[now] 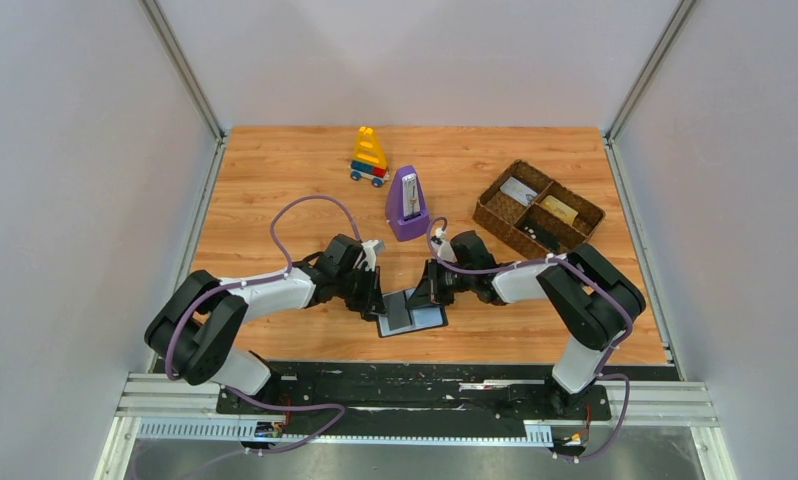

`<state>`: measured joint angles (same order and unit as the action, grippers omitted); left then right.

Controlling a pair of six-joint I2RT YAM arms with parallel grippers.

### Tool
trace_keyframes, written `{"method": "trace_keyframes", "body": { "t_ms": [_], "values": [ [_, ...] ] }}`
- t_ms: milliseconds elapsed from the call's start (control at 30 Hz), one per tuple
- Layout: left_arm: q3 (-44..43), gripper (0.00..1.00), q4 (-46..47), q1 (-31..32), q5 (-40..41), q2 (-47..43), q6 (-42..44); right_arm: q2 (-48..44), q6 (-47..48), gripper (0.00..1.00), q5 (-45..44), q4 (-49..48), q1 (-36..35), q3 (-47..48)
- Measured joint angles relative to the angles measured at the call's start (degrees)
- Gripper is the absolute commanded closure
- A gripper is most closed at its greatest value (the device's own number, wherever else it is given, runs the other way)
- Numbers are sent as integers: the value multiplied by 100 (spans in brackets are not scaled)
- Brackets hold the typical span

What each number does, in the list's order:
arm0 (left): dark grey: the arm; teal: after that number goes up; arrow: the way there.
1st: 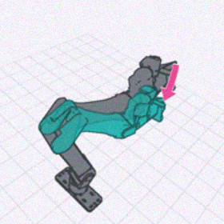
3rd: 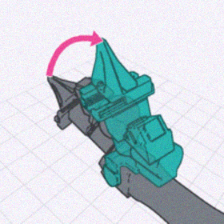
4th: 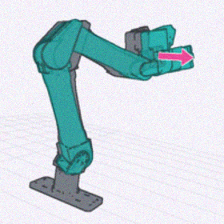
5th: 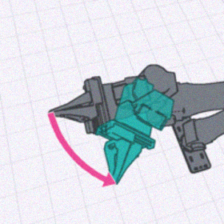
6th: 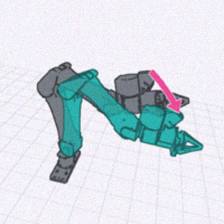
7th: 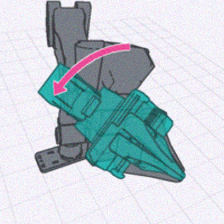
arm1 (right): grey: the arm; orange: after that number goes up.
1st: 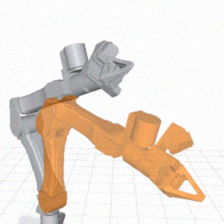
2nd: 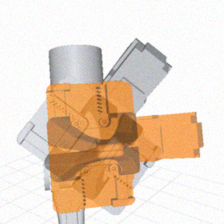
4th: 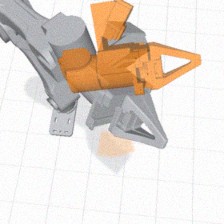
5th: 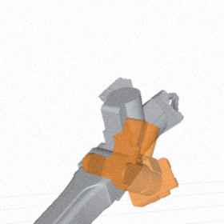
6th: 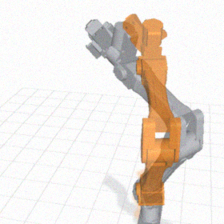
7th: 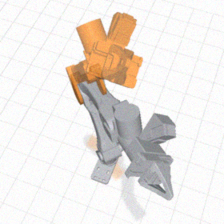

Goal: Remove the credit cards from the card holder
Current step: Remove the credit card from the card holder.

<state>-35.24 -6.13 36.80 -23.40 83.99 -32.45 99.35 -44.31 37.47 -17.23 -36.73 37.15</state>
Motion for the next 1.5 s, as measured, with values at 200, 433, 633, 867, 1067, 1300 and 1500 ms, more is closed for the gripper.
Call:
{"method": "trace_keyframes", "body": {
  "t_ms": [200, 433, 633, 867, 1067, 1300, 1500],
  "values": [
    [-2, 100, 0, -2, -7, 13, -2, -2, -2, 100, 90, -72, 138, -87],
    [-31, 100, -35, -2, -4, 33, 0, -11, -2, 96, 216, -94, 289, -177],
    [-83, 100, -107, -2, -2, 66, 2, -11, 0, 100, 313, -96, 339, -188],
    [-131, 100, -173, -2, 4, 92, 4, -11, -50, 100, 466, -306, 356, -280],
    [-157, 100, -199, 0, 2, 111, 28, -13, -94, 100, 549, -398, 444, -374],
    [-157, 100, -201, -2, -2, 111, 42, -223, -103, 100, 605, -376, 595, -503],
    [-157, 100, -205, -2, -7, 111, 42, -553, -2, 100, 540, -48, 730, -549]
  ]
}}
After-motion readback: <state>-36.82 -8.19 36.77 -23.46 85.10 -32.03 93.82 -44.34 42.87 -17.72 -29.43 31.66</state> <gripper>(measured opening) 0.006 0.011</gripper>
